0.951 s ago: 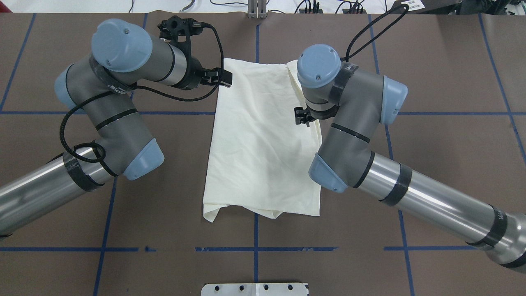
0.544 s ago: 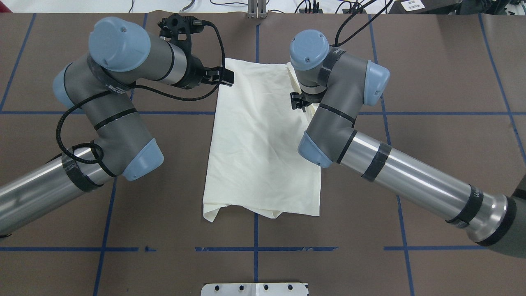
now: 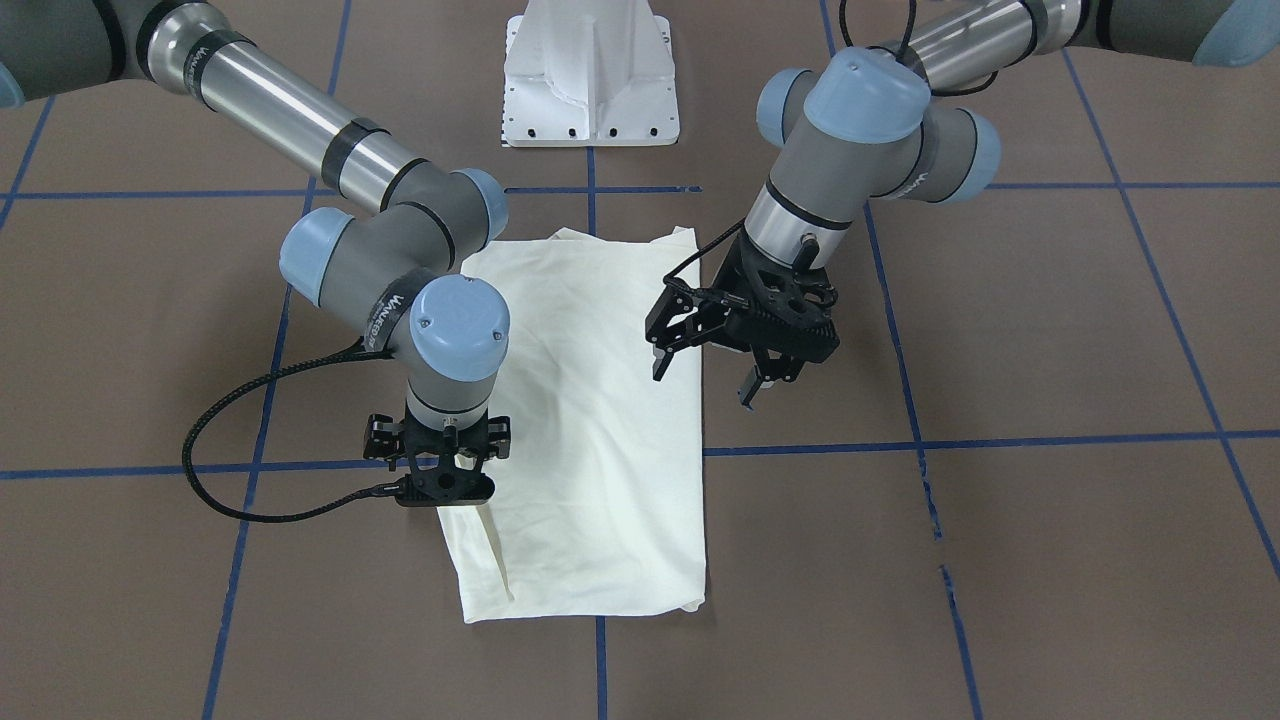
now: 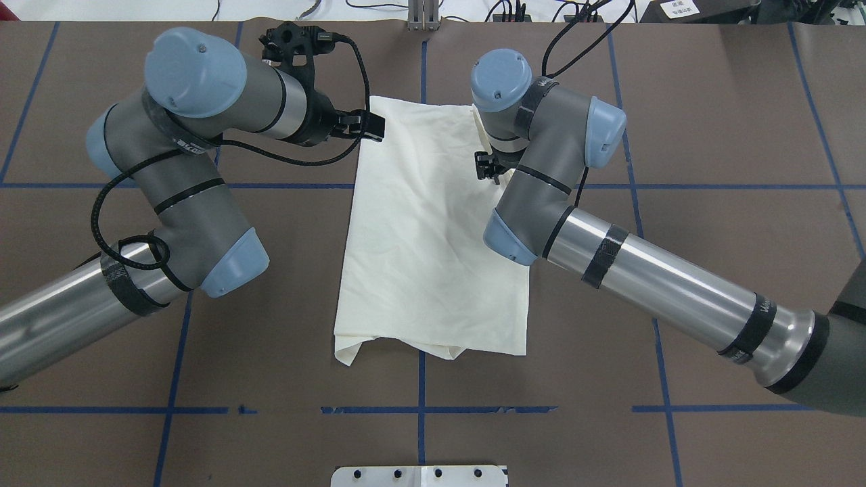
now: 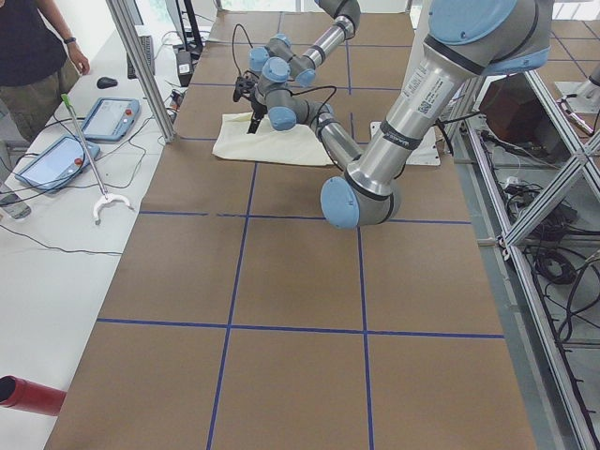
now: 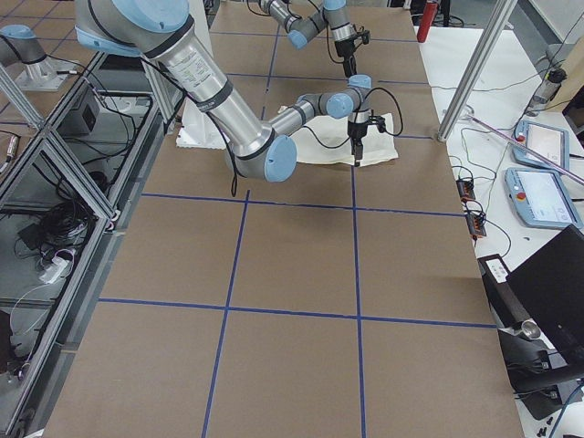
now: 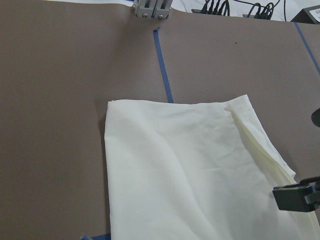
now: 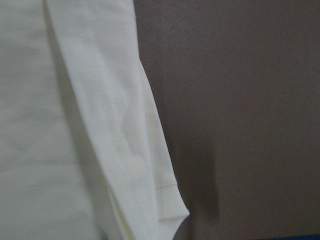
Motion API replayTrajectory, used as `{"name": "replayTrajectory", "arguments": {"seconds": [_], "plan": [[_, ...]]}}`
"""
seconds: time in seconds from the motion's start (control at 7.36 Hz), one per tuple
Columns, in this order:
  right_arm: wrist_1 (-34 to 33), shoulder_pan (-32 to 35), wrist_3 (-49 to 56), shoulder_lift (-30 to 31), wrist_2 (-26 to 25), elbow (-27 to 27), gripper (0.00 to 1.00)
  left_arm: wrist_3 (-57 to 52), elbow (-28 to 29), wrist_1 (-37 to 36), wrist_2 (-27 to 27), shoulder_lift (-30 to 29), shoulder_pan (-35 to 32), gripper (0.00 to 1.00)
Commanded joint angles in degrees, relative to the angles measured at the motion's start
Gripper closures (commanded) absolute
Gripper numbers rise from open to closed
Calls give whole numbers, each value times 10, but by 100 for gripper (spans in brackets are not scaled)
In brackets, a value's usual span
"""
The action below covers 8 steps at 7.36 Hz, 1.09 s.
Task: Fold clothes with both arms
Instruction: 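Lift the right gripper away from the shirt toward the far side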
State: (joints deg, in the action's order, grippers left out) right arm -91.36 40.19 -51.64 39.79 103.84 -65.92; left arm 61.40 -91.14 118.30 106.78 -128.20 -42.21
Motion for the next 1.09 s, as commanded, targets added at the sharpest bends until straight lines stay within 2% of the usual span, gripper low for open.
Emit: {"name": "replayTrajectory", "arguments": {"seconds": [0.0,0.54,0.82,0.95], "plan": [[45,21,5,-10,1,43,0,0,0,0,0,1,0,0],[48,60,51,-10,17,71,0,6,1,0,-1,1,2,0],[41,65,45,-16,57,35,0,9,2,0,0,1,3,0],[10,71,34,-8,102,-18,0,48,0,0,8,4,15,0]]}}
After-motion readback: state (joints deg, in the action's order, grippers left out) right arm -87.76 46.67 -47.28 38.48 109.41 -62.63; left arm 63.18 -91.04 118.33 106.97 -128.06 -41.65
